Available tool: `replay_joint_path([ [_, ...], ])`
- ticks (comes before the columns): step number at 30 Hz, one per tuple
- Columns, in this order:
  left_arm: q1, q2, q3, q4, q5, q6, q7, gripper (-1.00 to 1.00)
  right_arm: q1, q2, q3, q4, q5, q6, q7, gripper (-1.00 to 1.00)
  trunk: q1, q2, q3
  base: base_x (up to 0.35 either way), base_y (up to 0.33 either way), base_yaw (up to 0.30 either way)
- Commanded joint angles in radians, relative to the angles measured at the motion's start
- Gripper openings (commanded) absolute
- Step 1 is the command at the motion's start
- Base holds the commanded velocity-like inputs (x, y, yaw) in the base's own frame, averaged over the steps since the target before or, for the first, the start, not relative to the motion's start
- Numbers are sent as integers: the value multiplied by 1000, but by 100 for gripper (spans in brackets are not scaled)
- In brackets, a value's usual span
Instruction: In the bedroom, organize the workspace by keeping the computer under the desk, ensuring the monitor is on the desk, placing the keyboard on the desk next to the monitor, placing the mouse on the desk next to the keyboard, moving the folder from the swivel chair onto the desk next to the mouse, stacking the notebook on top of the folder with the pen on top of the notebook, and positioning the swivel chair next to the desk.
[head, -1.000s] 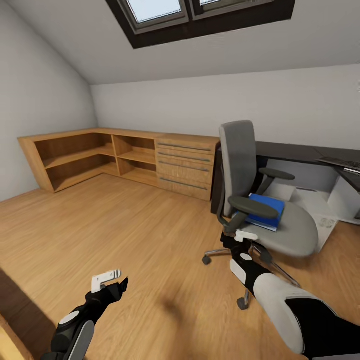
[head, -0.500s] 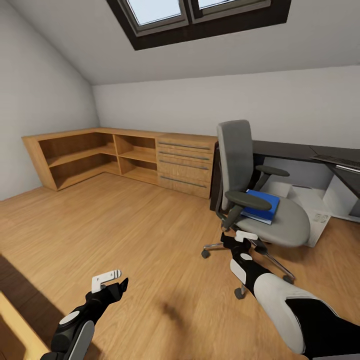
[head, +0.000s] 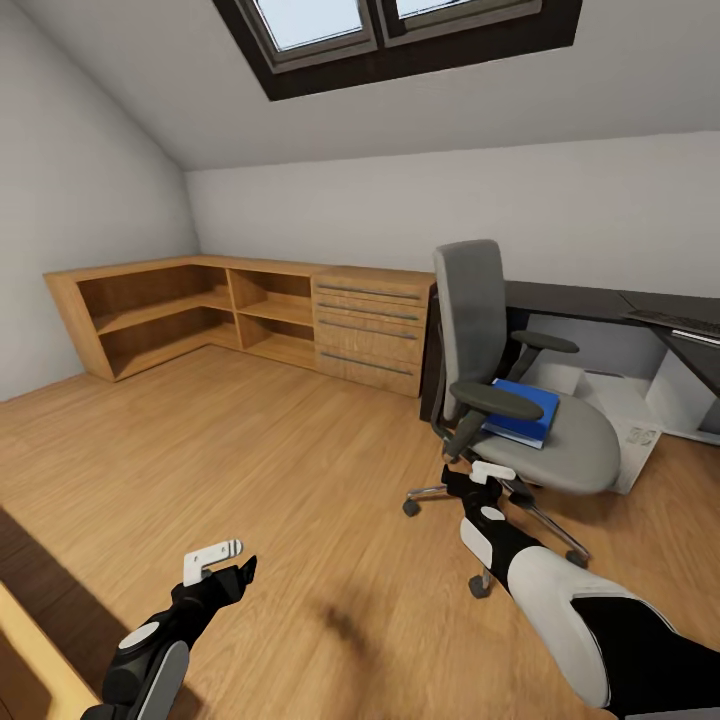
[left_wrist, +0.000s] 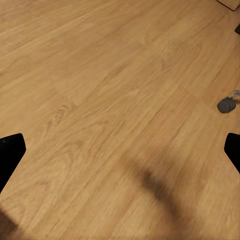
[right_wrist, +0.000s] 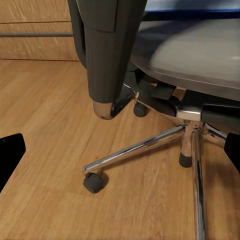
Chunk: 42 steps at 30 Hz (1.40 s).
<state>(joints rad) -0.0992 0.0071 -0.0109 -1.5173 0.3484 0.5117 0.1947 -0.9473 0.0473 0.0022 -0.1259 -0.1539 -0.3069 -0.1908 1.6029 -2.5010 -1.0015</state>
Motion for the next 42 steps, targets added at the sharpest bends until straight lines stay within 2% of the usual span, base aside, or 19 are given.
replay_joint_path([
  [1, 0, 1, -1, -1, 11, 4, 8, 100, -1, 0, 1, 1, -7, -5, -1, 100, 0, 0, -1, 0, 0, 0],
  [8, 0, 1, -1, -1, 12, 5, 8, 100, -1, 0, -1, 1, -6, -14, -1, 100, 0, 0, 1, 0, 0, -102],
  [26, 0, 1, 0, -3, 11, 5, 8, 100, -1, 1, 0, 4, -9, -21, -1, 100, 0, 0, 1, 0, 0, -269],
  [34, 0, 1, 0, -3, 11, 5, 8, 100, -1, 14, 1, 6, -2, -65, -3, 100, 0, 0, 1, 0, 0, -58],
  [42, 0, 1, 0, -2, 11, 5, 8, 100, -1, 17, 1, 4, -1, -75, -4, 100, 0, 0, 1, 0, 0, -5],
])
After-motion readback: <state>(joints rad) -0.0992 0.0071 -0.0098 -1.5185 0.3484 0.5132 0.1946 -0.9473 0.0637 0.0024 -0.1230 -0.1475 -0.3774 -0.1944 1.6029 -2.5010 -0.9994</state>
